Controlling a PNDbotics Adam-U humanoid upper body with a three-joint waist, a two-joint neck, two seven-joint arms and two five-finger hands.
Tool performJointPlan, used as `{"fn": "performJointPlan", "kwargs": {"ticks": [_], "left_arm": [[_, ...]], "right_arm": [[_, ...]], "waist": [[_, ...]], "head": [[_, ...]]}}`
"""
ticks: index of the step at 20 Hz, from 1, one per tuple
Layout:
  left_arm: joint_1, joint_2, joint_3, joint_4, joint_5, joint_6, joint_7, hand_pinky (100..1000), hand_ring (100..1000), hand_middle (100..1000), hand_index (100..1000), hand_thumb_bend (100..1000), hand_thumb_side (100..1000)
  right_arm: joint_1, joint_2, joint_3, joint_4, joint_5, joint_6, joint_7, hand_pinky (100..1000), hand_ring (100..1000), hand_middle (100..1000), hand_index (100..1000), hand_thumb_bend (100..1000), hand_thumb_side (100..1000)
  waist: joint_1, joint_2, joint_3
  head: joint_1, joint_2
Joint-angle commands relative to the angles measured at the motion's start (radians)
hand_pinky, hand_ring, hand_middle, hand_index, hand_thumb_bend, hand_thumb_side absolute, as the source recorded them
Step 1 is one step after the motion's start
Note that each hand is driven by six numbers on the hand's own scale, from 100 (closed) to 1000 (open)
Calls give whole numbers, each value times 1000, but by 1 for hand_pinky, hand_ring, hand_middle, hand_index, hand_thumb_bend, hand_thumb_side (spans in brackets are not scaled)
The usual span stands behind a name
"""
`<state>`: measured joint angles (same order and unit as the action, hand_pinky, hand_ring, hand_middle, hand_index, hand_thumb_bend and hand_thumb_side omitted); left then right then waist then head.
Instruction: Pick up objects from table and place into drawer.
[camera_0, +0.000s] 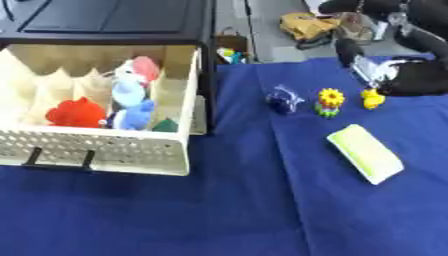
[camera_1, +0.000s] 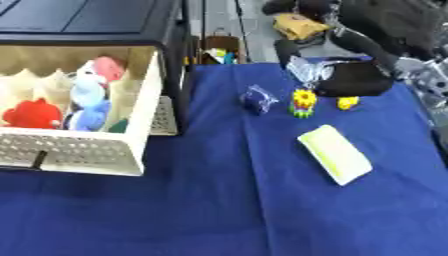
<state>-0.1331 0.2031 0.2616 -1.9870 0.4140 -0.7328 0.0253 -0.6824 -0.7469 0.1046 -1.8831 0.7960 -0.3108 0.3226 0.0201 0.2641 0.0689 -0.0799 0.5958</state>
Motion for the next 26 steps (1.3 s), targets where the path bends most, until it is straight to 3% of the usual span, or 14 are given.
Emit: {"fn": "performJointPlan", "kwargs": {"ticks": [1, 4, 9, 14, 20, 26], "left_arm": [[-5, 30, 1, -13, 6, -5, -2, 645, 672, 796, 869, 283, 1000], [-4, 29, 1, -13, 8, -5, -3, 645, 673, 796, 868, 282, 1000], [-6, 28, 2, -13, 7, -4, -4, 645, 673, 796, 868, 281, 1000], [-7, 26, 2, -13, 6, -3, -4, 645, 674, 797, 868, 281, 1000], [-8, 26, 3, -13, 5, -2, -3, 645, 674, 796, 868, 282, 1000], [-13, 23, 5, -13, 2, 1, -1, 646, 675, 796, 868, 281, 1000]], "right_arm": [[-2, -23, -14, -10, 58, 59, 62, 857, 888, 874, 891, 100, 1000], [11, -18, -19, -27, 98, 108, 110, 840, 879, 869, 893, 100, 1000], [26, -15, -28, -56, 185, 144, 183, 815, 860, 852, 892, 100, 1000], [45, 0, -33, -79, 236, 139, 267, 778, 869, 884, 931, 100, 1000], [63, 16, -49, -106, 226, 137, 340, 772, 879, 896, 946, 100, 1000], [129, 81, -100, -101, 228, 156, 409, 747, 892, 852, 995, 222, 1000]], "waist": [[2, -19, 1], [3, -19, 2], [3, -17, 0], [4, -15, 0], [3, -14, -1], [1, -8, -6]], "head": [[-3, -11], [-4, -13], [-3, -16], [-5, -20], [-5, -22], [-3, -28]]}}
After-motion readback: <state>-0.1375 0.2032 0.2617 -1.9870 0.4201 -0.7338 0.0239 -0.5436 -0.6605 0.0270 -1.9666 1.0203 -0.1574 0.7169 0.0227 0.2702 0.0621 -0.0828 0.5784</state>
